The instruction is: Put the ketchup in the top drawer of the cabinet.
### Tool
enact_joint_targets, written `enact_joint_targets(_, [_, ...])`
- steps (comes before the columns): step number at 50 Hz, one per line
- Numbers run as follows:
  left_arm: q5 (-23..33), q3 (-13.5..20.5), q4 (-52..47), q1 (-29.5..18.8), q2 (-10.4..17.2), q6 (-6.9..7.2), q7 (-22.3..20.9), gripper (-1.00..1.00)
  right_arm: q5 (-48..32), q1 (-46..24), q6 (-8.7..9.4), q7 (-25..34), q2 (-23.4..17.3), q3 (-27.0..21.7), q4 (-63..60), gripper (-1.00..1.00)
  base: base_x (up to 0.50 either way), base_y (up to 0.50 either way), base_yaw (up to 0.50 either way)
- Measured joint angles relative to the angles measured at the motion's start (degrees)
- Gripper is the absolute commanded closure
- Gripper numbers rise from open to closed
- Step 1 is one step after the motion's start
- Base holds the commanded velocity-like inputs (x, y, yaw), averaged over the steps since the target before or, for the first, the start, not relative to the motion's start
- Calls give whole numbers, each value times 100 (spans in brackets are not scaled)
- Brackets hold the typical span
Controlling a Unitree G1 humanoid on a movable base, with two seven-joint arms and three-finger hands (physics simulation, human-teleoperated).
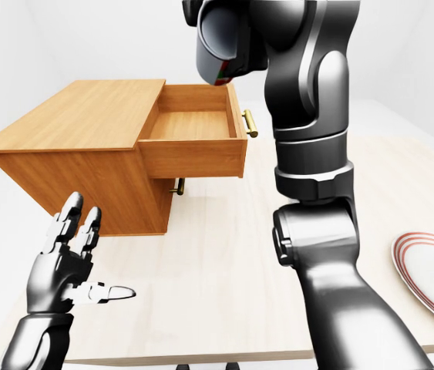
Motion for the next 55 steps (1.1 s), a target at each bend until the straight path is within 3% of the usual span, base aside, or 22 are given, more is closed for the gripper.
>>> enact_joint_targets(14, [32,-46,12,12,5,-21,16,-100,1152,-1192,0,0,-131,27,2745,100,0,0,0])
enact_joint_targets(23, [53,-72,36,12,7,-45,27,-100,1560,-1665,0,0,-134,83,3893,100,0,0,0])
enact_joint_targets(55, [78,-108,110,-41,28,-44,79,-100,1816,-1996,0,0,73,84,5236,100,0,0,0])
